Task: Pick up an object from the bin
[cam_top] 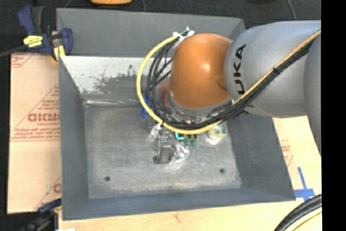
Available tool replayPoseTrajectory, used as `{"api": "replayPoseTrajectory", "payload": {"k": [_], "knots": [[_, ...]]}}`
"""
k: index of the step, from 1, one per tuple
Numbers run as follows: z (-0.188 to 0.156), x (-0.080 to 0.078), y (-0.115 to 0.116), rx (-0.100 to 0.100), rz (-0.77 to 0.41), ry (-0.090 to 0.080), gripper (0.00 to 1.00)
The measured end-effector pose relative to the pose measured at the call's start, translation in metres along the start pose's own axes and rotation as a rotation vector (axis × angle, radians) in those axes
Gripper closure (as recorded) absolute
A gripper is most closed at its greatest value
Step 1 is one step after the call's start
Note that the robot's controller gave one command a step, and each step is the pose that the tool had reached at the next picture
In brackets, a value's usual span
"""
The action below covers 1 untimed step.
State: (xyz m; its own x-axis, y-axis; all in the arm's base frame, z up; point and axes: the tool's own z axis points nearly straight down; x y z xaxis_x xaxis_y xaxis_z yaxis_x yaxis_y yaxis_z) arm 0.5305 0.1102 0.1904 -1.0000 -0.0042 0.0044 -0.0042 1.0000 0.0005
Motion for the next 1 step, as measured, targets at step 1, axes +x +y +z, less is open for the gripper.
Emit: {"api": "replayPoseTrajectory", "payload": {"k": [1], "knots": [[0.1215,-0.0243,-0.0728,0.003,-0.569,-0.003,0.00]]}}
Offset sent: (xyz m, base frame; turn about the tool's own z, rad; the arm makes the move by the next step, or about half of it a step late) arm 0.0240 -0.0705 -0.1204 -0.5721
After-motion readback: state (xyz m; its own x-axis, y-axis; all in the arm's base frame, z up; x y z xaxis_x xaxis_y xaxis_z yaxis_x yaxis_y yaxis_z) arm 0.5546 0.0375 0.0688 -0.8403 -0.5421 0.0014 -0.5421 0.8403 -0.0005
